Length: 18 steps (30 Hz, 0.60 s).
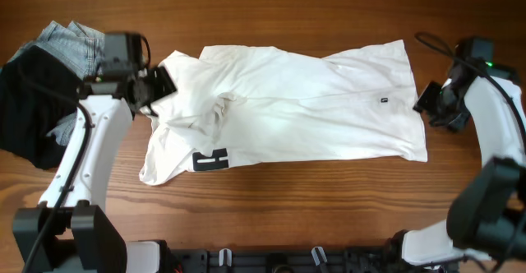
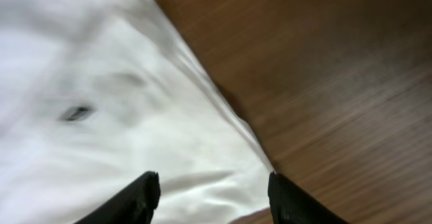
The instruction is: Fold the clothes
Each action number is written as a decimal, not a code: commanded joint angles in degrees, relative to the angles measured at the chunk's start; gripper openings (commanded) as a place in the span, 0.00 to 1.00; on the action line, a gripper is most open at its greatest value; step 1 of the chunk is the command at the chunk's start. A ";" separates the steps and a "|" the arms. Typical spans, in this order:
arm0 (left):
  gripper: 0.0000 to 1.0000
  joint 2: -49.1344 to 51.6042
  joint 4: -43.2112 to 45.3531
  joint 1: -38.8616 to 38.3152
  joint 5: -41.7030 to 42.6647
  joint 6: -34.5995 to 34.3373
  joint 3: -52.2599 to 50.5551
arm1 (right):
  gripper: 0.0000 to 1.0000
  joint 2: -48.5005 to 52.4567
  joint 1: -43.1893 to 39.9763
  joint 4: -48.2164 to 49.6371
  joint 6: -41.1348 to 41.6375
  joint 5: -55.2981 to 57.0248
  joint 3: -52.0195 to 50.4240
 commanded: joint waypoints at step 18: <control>0.63 45.86 12.96 -9.40 6.36 14.21 32.81 | 0.62 -4.57 -0.02 1.16 -7.39 -12.41 1.46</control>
